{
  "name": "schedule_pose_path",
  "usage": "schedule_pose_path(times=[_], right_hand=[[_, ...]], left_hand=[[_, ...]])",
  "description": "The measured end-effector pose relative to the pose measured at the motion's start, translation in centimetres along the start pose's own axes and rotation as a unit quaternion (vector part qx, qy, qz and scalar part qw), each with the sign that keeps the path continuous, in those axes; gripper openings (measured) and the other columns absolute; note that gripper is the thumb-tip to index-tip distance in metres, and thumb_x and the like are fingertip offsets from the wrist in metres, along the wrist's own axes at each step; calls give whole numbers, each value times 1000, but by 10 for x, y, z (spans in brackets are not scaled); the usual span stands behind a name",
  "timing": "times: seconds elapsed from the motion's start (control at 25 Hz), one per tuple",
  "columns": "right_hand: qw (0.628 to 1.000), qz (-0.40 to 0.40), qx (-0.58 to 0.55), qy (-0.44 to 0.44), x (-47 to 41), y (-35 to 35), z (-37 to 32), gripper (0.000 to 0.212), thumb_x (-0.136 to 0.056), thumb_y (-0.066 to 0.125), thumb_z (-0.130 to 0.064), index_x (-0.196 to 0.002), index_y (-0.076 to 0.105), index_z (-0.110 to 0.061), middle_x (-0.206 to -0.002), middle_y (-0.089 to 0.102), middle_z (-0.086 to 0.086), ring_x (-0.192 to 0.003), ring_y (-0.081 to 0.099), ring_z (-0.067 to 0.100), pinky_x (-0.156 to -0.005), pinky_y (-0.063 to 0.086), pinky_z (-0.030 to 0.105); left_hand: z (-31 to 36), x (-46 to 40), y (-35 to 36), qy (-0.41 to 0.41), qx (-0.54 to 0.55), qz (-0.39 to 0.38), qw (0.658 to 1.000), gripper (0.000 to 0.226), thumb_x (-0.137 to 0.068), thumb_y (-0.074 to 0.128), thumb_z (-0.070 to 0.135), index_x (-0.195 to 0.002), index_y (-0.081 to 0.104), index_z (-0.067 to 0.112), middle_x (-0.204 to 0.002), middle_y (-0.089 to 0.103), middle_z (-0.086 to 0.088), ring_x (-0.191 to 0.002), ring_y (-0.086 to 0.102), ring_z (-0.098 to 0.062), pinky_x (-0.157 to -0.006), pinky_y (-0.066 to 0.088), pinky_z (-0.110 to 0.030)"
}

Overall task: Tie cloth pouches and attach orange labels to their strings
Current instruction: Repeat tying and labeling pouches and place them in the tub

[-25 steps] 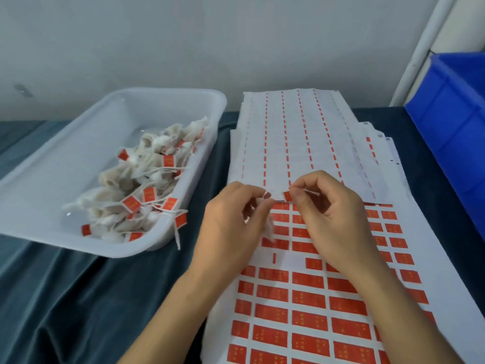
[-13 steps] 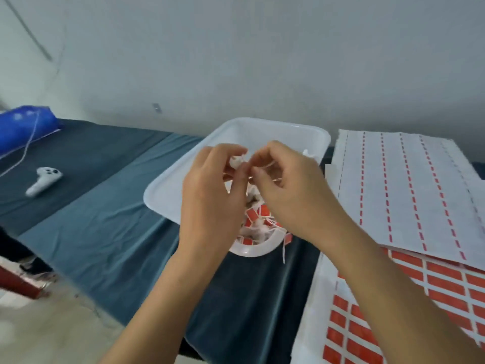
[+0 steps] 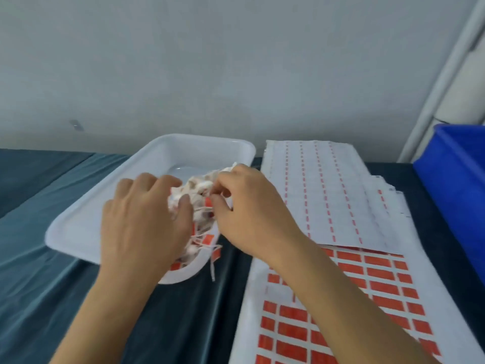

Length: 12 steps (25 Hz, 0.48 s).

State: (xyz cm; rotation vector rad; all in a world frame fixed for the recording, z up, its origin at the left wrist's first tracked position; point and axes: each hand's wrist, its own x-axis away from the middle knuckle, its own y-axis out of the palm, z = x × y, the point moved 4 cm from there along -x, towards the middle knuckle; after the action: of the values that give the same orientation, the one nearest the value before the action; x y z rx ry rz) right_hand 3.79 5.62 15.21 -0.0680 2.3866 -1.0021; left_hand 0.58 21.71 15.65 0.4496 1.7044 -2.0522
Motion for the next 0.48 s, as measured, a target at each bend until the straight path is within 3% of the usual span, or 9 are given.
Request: schedule_pose_path(times=[0.12,0.24,0.36,0.48], right_hand=[[999,33,20,21,17,-40,20,9,-98,58,-28,-93,65,-25,-94,55,-10,-91,51,9,-79,53,32],[996,40,51,66,41,-72,41,9,-100,57,-33,-95,63,-27,-96,59,-11,-90,55,10,-79,54,30],[983,12,89,158,76,-92,73,6,-102,55,-36,-100,57,-31,-98,61,-13,-84,59,8,-76,49,21],[954,-67,150,251,118,-100,109,14,-105,49,-34,-114,59,-29,-105,66,-8,-85,63,11,-77,52,25]], left_hand=[[34,1,3,46,26,74,996,27,-98,58,27,-110,76,12,-105,71,-14,-102,55,-43,-80,46,-55],[96,18,17,153,126,96,975,21,-94,59,21,-104,74,11,-97,69,-6,-96,54,-34,-80,43,-45],[155,44,49,203,217,-17,955,18,-94,62,10,-106,69,21,-98,67,7,-91,56,-15,-75,42,-28],[190,72,90,218,233,-143,937,22,-98,63,19,-116,67,30,-109,67,14,-98,59,-6,-80,48,-22]])
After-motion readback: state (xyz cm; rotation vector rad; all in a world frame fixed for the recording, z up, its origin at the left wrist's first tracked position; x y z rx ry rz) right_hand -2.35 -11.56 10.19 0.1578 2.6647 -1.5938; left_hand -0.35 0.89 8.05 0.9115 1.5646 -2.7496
